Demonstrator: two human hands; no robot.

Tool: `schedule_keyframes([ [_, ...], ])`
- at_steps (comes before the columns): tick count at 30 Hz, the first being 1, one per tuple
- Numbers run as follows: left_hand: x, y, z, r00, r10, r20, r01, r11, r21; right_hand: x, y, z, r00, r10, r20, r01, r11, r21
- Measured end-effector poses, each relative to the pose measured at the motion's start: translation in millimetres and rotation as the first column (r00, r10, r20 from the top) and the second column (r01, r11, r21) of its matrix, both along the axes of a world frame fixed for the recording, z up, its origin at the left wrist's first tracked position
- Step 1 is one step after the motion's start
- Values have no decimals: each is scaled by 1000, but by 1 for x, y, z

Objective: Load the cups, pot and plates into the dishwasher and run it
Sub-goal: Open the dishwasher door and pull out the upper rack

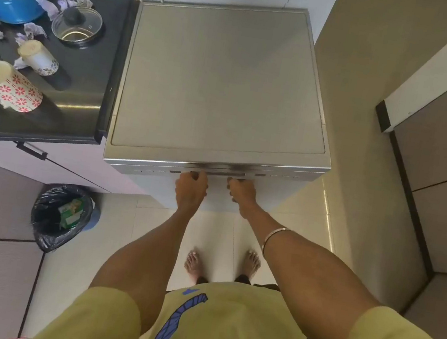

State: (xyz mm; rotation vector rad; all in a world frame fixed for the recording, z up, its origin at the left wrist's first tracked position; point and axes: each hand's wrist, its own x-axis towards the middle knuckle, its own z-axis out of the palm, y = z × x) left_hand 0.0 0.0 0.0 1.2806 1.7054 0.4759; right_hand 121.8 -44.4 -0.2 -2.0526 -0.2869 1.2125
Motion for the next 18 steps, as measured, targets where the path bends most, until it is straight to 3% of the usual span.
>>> schedule_keyframes([
  [3, 5, 5, -3, 949, 114, 293, -45, 971, -234, 0, 8, 2, 913, -147, -381, 174, 984, 39],
  [8, 9, 4, -11, 667, 401, 628, -51, 865, -498, -4, 13, -2, 683, -352, -640, 476, 879, 24],
  [12, 14, 3, -15, 524, 541, 658, -87, 802, -590, -6, 6, -11, 547, -356, -758, 558, 830, 13],
  [18, 25, 2, -11, 507, 602, 617, -137, 763, -632, -13, 9, -15, 540, -372, -755, 579, 815, 13],
])
